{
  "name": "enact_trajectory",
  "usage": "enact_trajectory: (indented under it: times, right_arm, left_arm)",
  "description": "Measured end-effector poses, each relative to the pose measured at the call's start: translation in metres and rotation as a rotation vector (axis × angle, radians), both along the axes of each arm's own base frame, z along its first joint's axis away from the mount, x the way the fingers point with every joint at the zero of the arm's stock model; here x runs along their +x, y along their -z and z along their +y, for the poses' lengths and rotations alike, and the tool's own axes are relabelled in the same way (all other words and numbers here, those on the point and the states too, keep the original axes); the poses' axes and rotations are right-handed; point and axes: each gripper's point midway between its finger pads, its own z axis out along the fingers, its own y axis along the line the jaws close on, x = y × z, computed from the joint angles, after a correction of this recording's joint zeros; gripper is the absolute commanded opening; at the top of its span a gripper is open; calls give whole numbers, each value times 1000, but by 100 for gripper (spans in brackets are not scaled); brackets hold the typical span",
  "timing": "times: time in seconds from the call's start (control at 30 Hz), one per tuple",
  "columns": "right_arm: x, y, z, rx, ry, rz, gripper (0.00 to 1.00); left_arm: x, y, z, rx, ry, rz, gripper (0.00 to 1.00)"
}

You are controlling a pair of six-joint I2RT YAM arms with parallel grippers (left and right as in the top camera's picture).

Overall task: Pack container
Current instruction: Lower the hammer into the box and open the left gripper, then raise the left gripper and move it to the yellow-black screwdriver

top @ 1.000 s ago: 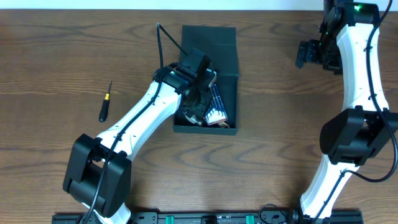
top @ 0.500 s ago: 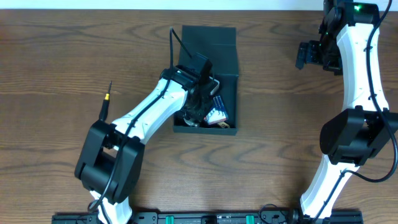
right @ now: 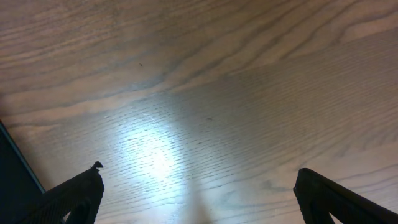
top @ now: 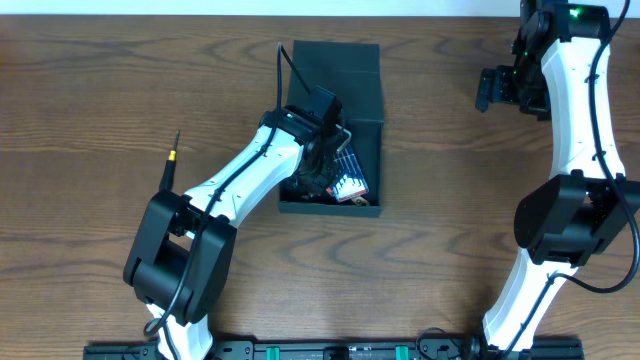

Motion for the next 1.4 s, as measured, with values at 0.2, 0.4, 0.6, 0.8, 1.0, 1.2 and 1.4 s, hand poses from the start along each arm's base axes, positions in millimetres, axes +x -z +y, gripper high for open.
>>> enact_trajectory:
  times: [0.2, 0.4, 0.6, 0.8, 1.0, 1.2, 1.4]
  right_arm:
    - [0, 0, 0, 0, -4, 2, 99]
    - [-1, 0, 0, 0, -7, 3, 99]
    - [-1, 0, 0, 0, -8, 6, 99]
    - [-1, 0, 0, 0, -8, 6, 99]
    - [-1, 0, 0, 0, -8, 7, 99]
    - [-3, 1, 7, 38, -14, 12, 99]
    - [-10, 2, 42, 229, -123, 38, 99]
  left_arm:
    - [22, -19, -1, 19, -10, -87, 62]
    - [42, -60, -1, -9, -34, -187, 78]
    - [56, -134, 21, -92, -106, -354, 89]
    - [61, -196, 60, -152, -214, -489, 94]
    - [66, -212, 115, -155, -400, -507, 97]
    - [56, -203, 215, -79, -786, -441, 98]
    - [22, -188, 296, -12, -1146, -332, 98]
